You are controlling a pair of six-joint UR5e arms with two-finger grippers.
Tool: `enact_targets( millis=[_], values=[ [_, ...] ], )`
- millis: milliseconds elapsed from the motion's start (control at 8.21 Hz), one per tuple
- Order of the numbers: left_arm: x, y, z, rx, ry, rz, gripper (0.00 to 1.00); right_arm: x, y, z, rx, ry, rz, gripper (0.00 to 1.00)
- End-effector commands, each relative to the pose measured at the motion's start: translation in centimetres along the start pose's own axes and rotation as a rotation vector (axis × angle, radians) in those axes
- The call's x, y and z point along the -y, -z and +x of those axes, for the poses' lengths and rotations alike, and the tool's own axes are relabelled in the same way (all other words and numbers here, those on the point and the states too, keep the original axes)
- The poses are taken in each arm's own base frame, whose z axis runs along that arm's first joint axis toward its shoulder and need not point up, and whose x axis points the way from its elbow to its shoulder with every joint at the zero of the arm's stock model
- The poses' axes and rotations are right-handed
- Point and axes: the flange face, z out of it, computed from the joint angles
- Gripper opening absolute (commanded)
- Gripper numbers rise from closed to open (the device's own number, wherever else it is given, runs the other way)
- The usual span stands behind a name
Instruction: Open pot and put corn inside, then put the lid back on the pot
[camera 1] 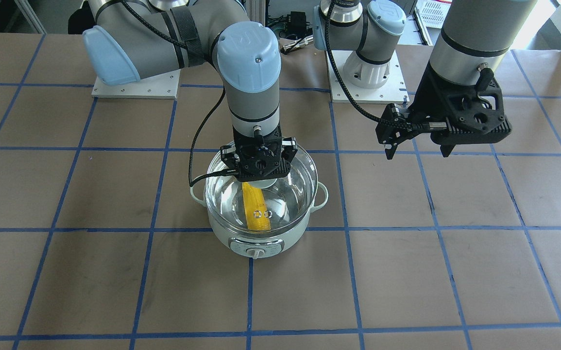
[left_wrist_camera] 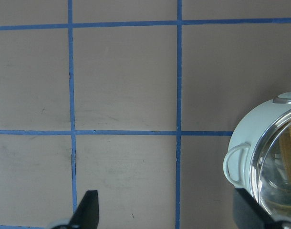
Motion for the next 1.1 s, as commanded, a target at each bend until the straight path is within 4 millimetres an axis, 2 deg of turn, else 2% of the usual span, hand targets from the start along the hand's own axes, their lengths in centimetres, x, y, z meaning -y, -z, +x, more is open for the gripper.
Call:
enact_targets(
  millis=[0, 974],
  values=[
    [-0.4, -1.3, 0.5, -0.001, -0.011, -0.024, 1.0, -0.2, -1.3, 0.0, 0.001, 0.005, 0.004, 0.02],
    [-0.4, -1.4, 0.6, -0.001, -0.013, -0.023, 1.0, -0.2, -2.4, 0.2, -0.013, 0.016, -0.01, 0.03]
  ],
)
